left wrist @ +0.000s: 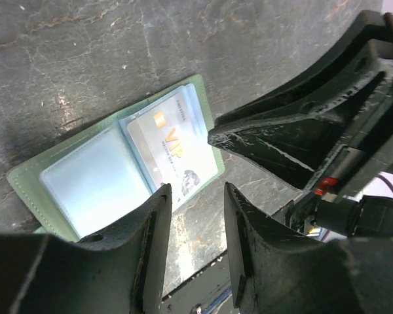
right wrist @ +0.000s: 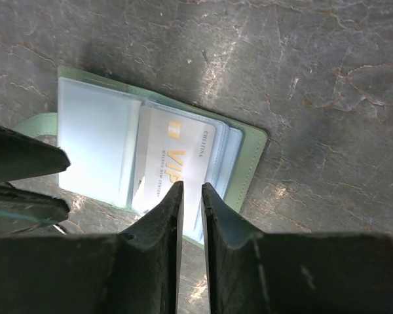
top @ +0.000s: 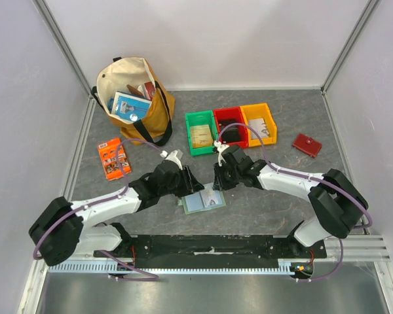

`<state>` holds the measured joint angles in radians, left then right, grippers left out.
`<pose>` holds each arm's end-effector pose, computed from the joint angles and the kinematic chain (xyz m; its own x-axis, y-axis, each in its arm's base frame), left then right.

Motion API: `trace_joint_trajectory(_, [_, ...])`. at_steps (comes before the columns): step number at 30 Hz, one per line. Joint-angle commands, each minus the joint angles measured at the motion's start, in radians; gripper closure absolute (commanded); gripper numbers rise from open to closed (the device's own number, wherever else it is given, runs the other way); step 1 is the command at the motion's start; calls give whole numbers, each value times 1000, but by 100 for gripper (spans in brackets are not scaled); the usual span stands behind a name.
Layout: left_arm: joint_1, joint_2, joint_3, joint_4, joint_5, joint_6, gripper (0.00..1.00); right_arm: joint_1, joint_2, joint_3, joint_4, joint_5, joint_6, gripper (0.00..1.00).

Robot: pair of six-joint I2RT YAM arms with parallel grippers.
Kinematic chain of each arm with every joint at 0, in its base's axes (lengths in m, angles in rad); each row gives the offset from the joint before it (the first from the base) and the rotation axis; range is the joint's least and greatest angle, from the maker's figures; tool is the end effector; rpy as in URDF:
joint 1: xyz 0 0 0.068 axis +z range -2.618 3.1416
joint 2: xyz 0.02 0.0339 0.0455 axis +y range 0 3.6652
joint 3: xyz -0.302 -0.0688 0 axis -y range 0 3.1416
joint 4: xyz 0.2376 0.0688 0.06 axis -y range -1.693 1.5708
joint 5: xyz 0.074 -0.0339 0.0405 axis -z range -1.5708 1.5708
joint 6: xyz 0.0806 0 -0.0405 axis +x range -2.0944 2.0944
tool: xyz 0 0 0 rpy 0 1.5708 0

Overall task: Take the credit cards out of the card holder
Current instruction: Remove the credit card from the card holder.

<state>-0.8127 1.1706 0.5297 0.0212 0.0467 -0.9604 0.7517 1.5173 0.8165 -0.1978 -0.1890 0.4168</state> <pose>0.1722 -0.1874 0.2079 -0.8447 -0.2984 -0.4444 0.1035 0.7234 -0.6826 0.2231 0.2293 0.1879 -0.8288 -0.2304 -0.5099 -0.4600 0.7994 0.3865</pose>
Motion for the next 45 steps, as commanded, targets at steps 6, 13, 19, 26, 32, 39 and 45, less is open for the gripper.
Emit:
trace_joint_trajectory(6, [24, 142, -48, 183, 85, -52, 56, -9, 49, -20, 55, -21, -21, 84])
trace_joint_trajectory(13, [43, 188, -96, 246, 117, -72, 56, -11, 104, -39, 89, -81, -13, 87])
trace_joint_trajectory(19, [47, 248, -122, 319, 159, -107, 56, -11, 119, -51, 97, -89, -4, 87])
trace_joint_trajectory(26, [47, 265, -155, 411, 174, -149, 59, -11, 119, -60, 103, -89, 0, 88])
trace_joint_trajectory(32, [52, 225, -203, 474, 170, -201, 66, -11, 118, -68, 101, -82, 0, 88])
trace_joint_trajectory(39, [55, 199, -226, 511, 162, -219, 80, -11, 123, -71, 98, -78, 0, 88])
trace_joint_trajectory(45, [61, 234, -237, 563, 173, -233, 83, -11, 121, -74, 98, -76, 0, 88])
